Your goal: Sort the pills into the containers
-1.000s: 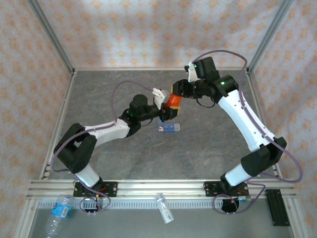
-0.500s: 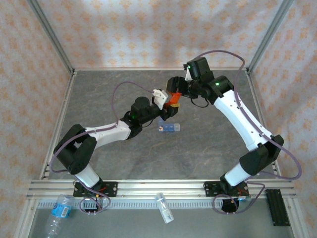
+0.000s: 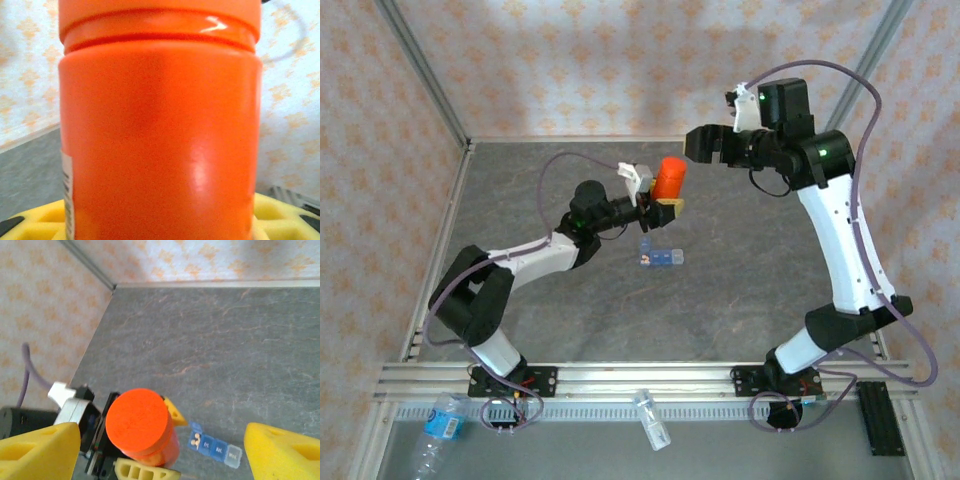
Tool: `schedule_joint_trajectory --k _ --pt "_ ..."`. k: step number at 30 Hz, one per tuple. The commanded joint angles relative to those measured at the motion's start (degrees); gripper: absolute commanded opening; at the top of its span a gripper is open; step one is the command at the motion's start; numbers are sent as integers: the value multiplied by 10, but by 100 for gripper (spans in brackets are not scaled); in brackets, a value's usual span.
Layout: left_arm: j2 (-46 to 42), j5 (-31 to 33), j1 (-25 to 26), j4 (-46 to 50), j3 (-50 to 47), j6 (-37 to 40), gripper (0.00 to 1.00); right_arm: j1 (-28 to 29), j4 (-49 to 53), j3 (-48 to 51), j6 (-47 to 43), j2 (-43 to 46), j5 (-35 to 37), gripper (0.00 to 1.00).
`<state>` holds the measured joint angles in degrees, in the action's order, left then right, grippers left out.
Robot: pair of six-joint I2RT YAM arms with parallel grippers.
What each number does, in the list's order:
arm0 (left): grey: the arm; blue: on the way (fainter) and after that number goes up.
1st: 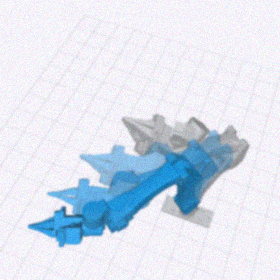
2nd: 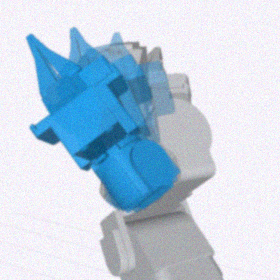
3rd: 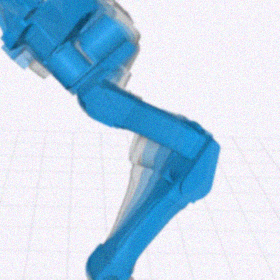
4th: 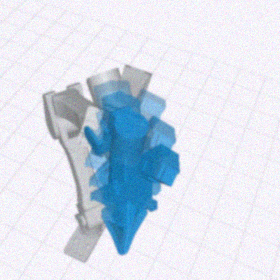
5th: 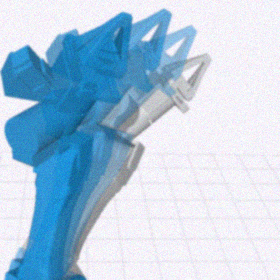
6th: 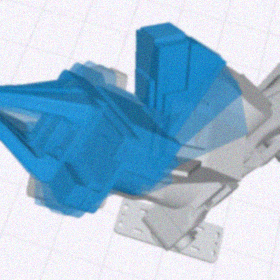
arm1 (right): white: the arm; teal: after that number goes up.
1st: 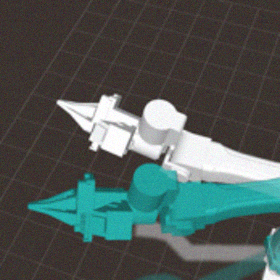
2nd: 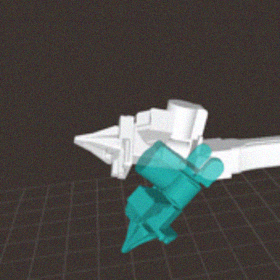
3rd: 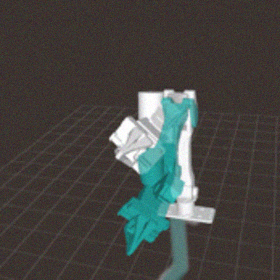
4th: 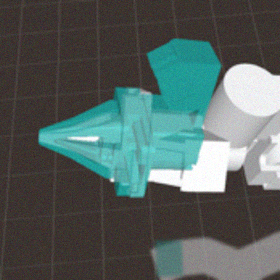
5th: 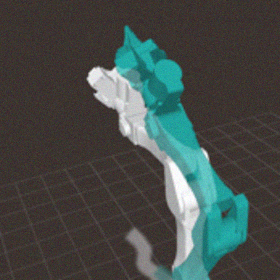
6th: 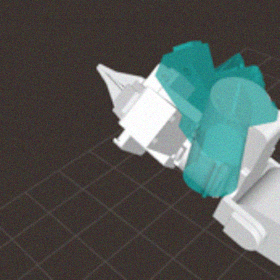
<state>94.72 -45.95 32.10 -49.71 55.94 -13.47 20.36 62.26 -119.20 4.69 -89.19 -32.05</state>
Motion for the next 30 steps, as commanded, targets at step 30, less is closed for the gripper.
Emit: schedule_joint_trajectory --k 30 --pt "22 -85 0 -39 34 -55 0 25 75 7 -86 -68 -89 58"
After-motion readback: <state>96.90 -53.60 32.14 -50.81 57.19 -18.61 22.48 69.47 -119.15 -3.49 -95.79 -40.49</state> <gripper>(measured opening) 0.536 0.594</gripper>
